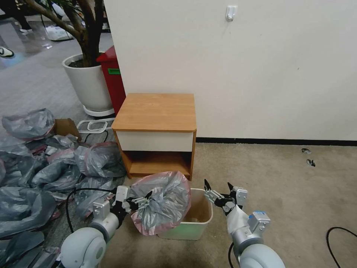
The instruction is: Pick up the garbage bag from the table and place it over the trash can.
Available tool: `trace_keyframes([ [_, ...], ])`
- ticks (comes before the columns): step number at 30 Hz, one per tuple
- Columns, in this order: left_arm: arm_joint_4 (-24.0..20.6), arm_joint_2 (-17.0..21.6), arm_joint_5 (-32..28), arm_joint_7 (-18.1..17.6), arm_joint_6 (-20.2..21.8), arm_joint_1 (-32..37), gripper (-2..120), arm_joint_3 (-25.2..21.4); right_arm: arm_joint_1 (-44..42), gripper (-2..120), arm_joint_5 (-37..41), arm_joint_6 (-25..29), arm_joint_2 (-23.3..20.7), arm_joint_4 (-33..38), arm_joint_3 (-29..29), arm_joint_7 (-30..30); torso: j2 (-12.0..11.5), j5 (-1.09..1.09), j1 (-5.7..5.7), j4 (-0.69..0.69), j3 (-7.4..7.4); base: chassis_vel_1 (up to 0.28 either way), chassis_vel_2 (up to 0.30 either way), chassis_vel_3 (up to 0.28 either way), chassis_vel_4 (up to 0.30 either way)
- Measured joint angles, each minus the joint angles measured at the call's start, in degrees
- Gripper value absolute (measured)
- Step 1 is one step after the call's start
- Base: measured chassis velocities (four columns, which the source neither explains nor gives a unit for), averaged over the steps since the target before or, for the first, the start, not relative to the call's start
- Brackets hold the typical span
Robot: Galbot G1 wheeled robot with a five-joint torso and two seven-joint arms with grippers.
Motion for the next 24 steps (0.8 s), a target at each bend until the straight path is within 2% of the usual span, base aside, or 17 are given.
trace_keyframes([
  [2,0.0,0.0,-1.0,0.3,2.1,-0.7,100,0.3,-0.4,100,-0.1,0.4,0.0,0.0,0.4,-0.1,0.0,0.00,0.00,0.01,0.00,0.000,0.000,0.000,0.000],
  [12,1.0,-1.1,-2.7,1.5,7.1,-3.6,99,2.0,-1.8,100,-0.4,1.3,0.0,0.4,1.6,-0.2,0.0,0.00,0.00,0.00,0.00,0.000,0.000,0.000,0.000],
  [18,2.2,-1.5,-2.5,1.5,8.1,-4.4,82,2.1,-1.9,100,-0.4,1.6,-0.5,0.4,1.8,-0.2,0.0,0.00,0.00,0.00,0.00,0.000,0.000,0.000,0.000],
  [21,2.3,-1.6,-2.5,1.4,8.2,-4.5,80,2.1,-1.9,100,-0.4,1.6,-0.5,0.4,1.9,-0.2,0.0,0.00,0.00,0.00,0.00,0.000,0.000,0.000,0.000],
  [24,2.5,-1.8,-2.6,1.3,8.3,-4.6,60,2.1,-1.9,100,-0.4,1.6,-0.7,0.2,1.9,-0.2,0.0,0.00,0.00,0.00,0.00,0.000,0.000,0.000,0.000],
])
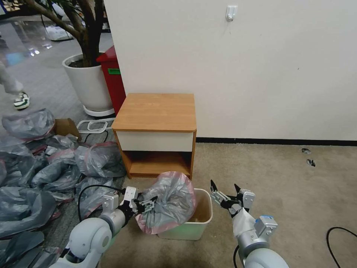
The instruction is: Pick up the garbage bag from the table and place it over the trash can.
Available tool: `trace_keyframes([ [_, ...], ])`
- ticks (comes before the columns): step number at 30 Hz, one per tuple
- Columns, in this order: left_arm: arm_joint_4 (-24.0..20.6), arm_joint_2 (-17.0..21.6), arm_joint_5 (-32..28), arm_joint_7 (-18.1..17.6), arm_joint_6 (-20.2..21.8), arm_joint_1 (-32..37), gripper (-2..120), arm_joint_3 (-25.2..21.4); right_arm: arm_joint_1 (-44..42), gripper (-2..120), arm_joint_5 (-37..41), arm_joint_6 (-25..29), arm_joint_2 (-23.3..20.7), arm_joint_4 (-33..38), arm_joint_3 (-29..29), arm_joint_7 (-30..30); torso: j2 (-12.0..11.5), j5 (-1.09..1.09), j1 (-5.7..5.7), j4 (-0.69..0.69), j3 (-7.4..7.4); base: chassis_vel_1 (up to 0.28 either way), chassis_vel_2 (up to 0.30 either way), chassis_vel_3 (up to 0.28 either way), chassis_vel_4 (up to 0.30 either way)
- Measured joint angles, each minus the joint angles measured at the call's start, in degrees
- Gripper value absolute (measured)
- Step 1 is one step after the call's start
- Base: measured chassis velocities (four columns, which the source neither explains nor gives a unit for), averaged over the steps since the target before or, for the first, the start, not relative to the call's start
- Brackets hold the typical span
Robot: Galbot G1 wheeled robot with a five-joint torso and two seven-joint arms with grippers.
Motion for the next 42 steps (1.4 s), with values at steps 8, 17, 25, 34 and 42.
trace_keyframes([
  [8,0.3,-2.1,-2.0,-1.1,1.0,0.1,29,0.6,0.1,100,0.1,0.1,-0.6,0.2,0.1,0.0,0.0,0.00,0.00,0.00,0.00,0.000,0.000,0.000,0.000],
  [17,0.8,-3.3,-1.4,-1.8,0.8,0.6,8,0.4,0.2,100,0.0,0.1,-0.2,0.4,-0.4,0.0,0.0,-0.01,0.00,0.00,0.00,0.000,0.000,0.000,0.000],
  [25,-1.0,-4.3,1.5,-3.5,-8.6,3.4,8,-1.6,-0.6,100,2.2,-0.4,-0.2,4.0,-1.6,-3.1,0.0,0.00,0.00,0.00,0.00,0.000,0.000,0.000,0.000],
  [34,-7.0,-4.4,1.4,-3.2,-15.4,7.0,8,-4.8,-1.7,100,5.9,-12.4,-3.5,9.8,-6.4,-15.8,0.0,0.00,0.00,0.00,0.00,0.000,0.000,0.000,0.000],
  [42,-12.5,-4.4,1.5,-3.1,-15.3,8.9,8,-5.1,4.8,100,6.9,-16.6,-3.7,5.5,-9.2,-15.6,0.0,0.00,0.00,0.00,0.00,0.000,0.000,0.000,0.000],
])
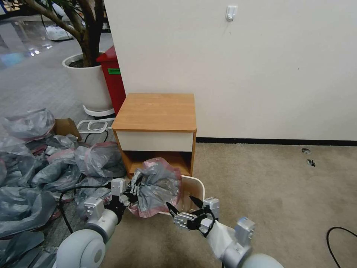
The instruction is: Pick up the garbage bag from the table and place it over the trash can.
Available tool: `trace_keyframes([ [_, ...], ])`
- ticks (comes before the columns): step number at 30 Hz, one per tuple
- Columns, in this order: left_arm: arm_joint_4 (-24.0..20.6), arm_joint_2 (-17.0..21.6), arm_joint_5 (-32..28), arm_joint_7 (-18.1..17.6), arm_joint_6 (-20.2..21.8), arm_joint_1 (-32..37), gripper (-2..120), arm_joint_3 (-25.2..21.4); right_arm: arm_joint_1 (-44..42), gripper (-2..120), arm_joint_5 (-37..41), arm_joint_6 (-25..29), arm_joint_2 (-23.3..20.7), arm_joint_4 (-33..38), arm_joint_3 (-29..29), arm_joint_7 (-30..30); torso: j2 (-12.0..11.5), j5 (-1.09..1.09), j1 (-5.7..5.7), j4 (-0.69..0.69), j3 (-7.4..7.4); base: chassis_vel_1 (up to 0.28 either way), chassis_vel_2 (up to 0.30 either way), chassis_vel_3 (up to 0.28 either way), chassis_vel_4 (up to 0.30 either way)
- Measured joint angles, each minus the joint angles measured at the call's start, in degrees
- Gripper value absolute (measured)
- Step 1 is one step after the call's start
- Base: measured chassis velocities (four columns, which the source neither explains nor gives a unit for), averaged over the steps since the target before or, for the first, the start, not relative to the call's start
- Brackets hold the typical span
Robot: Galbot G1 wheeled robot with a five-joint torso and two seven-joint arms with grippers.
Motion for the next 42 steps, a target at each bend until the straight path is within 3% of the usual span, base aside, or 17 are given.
trace_keyframes([
  [10,-1.5,-0.1,1.2,0.3,0.5,0.9,8,0.3,5.2,100,7.1,-2.2,0.1,-2.4,-0.5,5.9,0.0,-0.01,0.00,0.00,0.00,0.000,0.000,0.000,0.000],
  [21,-1.5,-0.6,3.3,0.4,0.5,1.0,8,1.0,7.6,100,7.9,-3.5,1.7,-4.0,-2.4,8.8,0.0,-0.01,0.00,0.00,0.00,0.000,0.000,0.000,0.000],
  [26,-1.3,-0.7,3.5,0.4,0.5,1.1,8,1.2,7.6,93,7.3,-3.6,2.4,-4.3,-2.9,9.3,0.0,-0.01,0.00,0.00,0.00,0.000,0.000,0.000,0.000],
  [28,-1.2,-0.8,3.5,0.4,0.4,1.1,8,1.2,7.5,81,6.8,-3.4,2.6,-4.4,-3.0,9.2,0.0,-0.01,0.00,0.00,0.00,0.000,0.000,0.000,0.000],
  [33,-1.2,-0.9,3.5,0.4,0.4,1.1,8,1.3,7.5,68,6.7,-3.2,2.6,-4.4,-3.0,9.1,0.0,-0.01,0.00,0.00,0.00,0.000,0.000,0.000,0.000],
  [42,-1.1,-1.1,3.5,0.4,0.4,1.1,8,1.1,7.2,31,6.3,-2.1,2.8,-4.6,-2.8,8.5,0.0,-0.01,0.00,0.00,0.00,0.000,0.000,0.000,0.000],
])
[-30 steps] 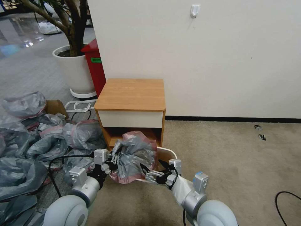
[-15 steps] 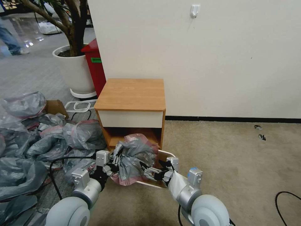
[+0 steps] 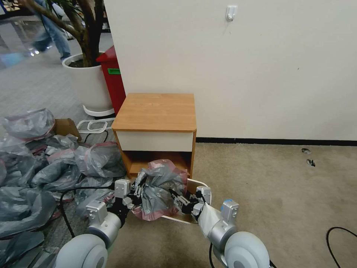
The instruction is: Pick up the garbage bag from the table and place it over the trash can.
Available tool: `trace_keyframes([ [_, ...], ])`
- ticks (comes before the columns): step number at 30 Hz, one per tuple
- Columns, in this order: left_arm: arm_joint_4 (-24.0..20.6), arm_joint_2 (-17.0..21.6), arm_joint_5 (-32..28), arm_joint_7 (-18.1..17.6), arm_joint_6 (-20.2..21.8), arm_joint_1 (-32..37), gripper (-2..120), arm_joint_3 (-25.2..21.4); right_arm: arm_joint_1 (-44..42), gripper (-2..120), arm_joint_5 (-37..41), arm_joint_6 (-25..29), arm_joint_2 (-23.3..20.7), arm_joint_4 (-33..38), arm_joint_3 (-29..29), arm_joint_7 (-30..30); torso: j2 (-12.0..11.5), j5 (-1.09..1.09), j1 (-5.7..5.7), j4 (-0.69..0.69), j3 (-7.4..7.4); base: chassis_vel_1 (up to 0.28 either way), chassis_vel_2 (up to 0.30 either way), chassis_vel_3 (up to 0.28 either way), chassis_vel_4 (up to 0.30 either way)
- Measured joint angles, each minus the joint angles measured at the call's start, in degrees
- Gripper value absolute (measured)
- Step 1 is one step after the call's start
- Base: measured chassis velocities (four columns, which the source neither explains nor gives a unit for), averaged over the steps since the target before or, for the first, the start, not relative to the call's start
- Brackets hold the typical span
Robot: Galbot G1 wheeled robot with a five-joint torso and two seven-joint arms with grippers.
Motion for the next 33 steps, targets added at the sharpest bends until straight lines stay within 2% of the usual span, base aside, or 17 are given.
trace_keyframes([
  [1,0.0,0.0,0.0,0.0,0.0,0.0,8,0.0,0.0,31,0.0,0.0,0.0,0.0,0.0,0.0,0.0,0.00,0.00,0.00,0.00,0.000,0.000,0.000,0.000],
  [3,0.1,0.0,0.0,-0.1,0.0,0.0,8,-0.2,-0.1,20,-0.2,0.1,0.0,0.0,0.1,-0.5,0.0,0.00,0.00,0.00,0.00,0.000,0.000,0.000,0.000],
  [5,0.1,0.0,-0.1,-0.1,0.0,-0.1,8,-0.2,-0.1,16,-0.3,0.2,0.0,0.0,0.1,-0.7,0.0,0.00,0.00,0.00,0.00,0.000,0.000,0.000,0.000],
  [9,0.2,0.0,-0.2,-0.3,0.0,-0.2,8,-0.4,-0.5,0,-0.9,0.5,0.0,0.1,0.1,-1.2,0.0,0.00,0.00,0.00,0.00,0.000,0.000,0.000,0.000],
  [19,0.5,-0.1,-0.2,-0.4,0.0,-0.2,7,-0.4,-1.0,0,-1.1,0.7,0.0,0.5,0.0,-1.5,0.0,0.00,0.00,0.00,0.00,0.000,0.000,0.000,0.000],
  [27,1.0,0.6,0.1,-0.4,-0.1,-0.3,7,-0.6,-2.1,0,-1.0,0.8,-2.3,4.6,0.7,-3.0,0.0,0.00,0.00,0.00,0.00,0.000,0.000,0.000,0.000],
  [33,0.4,1.1,0.5,-0.1,-0.6,0.5,7,-0.3,-0.1,0,2.7,0.8,-5.4,6.3,5.6,-3.4,0.0,0.02,0.00,0.00,0.00,0.000,0.000,0.000,0.000],
])
